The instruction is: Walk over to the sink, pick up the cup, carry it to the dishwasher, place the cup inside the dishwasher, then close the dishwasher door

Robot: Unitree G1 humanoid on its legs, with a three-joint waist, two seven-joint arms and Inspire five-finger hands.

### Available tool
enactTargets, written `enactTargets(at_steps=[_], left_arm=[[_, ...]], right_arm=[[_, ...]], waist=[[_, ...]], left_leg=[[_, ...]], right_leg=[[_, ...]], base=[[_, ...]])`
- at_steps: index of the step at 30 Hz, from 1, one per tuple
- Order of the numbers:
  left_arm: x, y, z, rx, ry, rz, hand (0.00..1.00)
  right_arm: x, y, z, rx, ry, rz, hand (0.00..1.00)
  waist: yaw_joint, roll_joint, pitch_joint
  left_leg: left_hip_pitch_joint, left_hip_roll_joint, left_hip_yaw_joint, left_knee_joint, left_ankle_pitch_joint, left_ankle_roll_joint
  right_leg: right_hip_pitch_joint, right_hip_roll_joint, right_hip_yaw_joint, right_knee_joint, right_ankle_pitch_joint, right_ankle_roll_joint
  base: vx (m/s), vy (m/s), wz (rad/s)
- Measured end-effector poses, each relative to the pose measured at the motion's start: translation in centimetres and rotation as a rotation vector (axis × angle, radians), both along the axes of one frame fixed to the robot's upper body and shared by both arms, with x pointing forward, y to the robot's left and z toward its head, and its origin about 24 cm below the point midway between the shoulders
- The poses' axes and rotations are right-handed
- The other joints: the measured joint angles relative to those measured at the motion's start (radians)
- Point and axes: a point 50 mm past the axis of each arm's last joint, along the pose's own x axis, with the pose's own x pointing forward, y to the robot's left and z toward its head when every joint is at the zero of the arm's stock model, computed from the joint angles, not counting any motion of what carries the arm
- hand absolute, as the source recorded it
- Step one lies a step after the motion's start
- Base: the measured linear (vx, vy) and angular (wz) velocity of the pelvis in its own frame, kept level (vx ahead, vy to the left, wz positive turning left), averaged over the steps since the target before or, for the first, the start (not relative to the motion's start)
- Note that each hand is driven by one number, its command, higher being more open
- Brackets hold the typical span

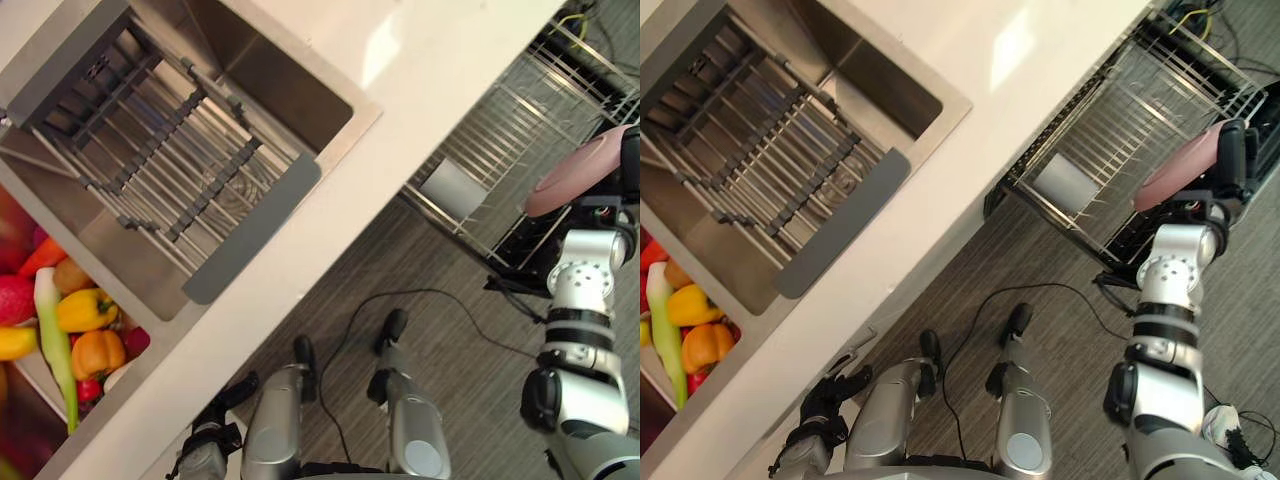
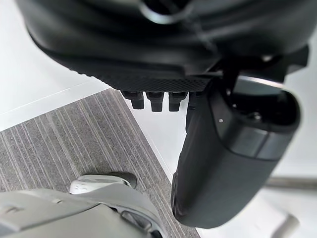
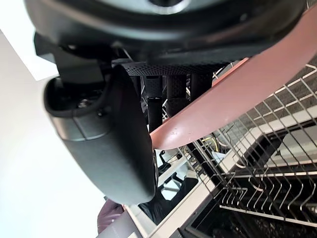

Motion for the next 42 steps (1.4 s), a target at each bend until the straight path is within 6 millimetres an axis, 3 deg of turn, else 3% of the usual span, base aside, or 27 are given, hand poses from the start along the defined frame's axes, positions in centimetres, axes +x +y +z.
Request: enactTargets(at_steps=[4,5,12,17,25,30,32,34,37,42], left_arm=[[0.8,-0.8,0.2,-0.014,-0.017,-0.041,1.0],[1.0,-1.0,0.3,-0.02,-0.021,-0.051,1.0],[1.8,-1.9,0.7,-0.036,-0.057,-0.088,1.0],[1.8,-2.4,0.7,-0.056,-0.064,-0.098,1.0],[1.9,-2.5,0.7,-0.064,-0.071,-0.107,1.0],[1.1,-2.2,0.4,-0.061,-0.052,-0.096,1.0],[0.5,-1.8,0.2,-0.057,-0.039,-0.083,1.0],[-0.2,-1.4,0.0,-0.05,-0.022,-0.067,1.0],[-1.7,-0.8,-0.4,-0.039,0.013,-0.043,1.0],[-4.4,-0.5,-1.6,-0.046,0.106,0.003,1.0]], right_arm=[[0.5,-1.3,2.2,-0.054,0.088,-0.045,0.0],[0.5,-1.7,2.4,-0.075,0.13,-0.06,1.0],[1.2,-2.2,3.7,-0.217,0.316,-0.052,1.0],[1.4,-2.0,4.2,-0.255,0.311,-0.024,1.0],[1.5,-1.7,6.8,-0.341,0.217,0.012,1.0],[0.9,0.7,11.3,-0.519,0.013,0.081,1.0],[0.7,1.6,12.0,-0.575,-0.039,0.102,1.0],[0.7,2.3,11.9,-0.604,-0.067,0.126,1.0],[0.9,2.7,10.3,-0.651,-0.001,0.12,1.0],[-0.6,-0.2,5.6,-0.599,0.174,0.011,1.0]], waist=[[0.006,0.034,0.017],[0.008,0.04,0.018],[0.018,0.079,0.025],[0.014,0.103,0.025],[0.012,0.102,0.026],[-0.002,0.096,0.028],[-0.01,0.085,0.024],[-0.014,0.066,0.018],[-0.015,0.032,-0.001],[-0.024,0.008,-0.052]], left_leg=[[-0.056,-0.014,-0.016,0.043,-0.006,0.016],[-0.072,-0.018,-0.018,0.057,-0.008,0.02],[-0.132,-0.02,-0.029,0.112,-0.016,0.03],[-0.136,-0.017,-0.029,0.123,-0.016,0.03],[-0.102,-0.006,-0.036,0.136,-0.016,0.03],[-0.03,-0.003,-0.046,0.099,-0.012,0.021],[0.003,0.0,-0.052,0.077,-0.008,0.014],[0.039,0.004,-0.055,0.051,-0.003,0.007],[0.103,0.013,-0.053,-0.004,0.003,-0.005],[0.219,0.014,-0.039,-0.096,0.009,-0.012]], right_leg=[[-0.034,-0.015,0.005,0.0,0.027,-0.002],[-0.042,-0.021,0.005,0.0,0.028,-0.001],[-0.067,-0.03,0.009,0.0,0.034,0.004],[-0.066,-0.029,0.009,0.0,0.034,0.003],[-0.023,-0.025,-0.002,-0.001,0.013,-0.016],[0.042,-0.021,-0.026,-0.006,-0.017,-0.003],[0.067,-0.016,-0.034,-0.006,-0.026,-0.003],[0.092,-0.008,-0.039,-0.006,-0.032,-0.002],[0.129,0.008,-0.045,-0.001,-0.038,0.003],[0.194,0.017,-0.053,0.0,-0.037,0.003]], base=[[-0.06,0.188,0.07],[-0.06,0.142,0.09],[-0.07,0.118,0.06],[-0.04,0.097,-0.01],[-0.05,0.105,0.01],[-0.04,0.094,0.04],[0.04,0.042,0.07],[0.08,0.02,0.01],[0.12,0.009,-0.07],[0.11,0.054,-0.07]])
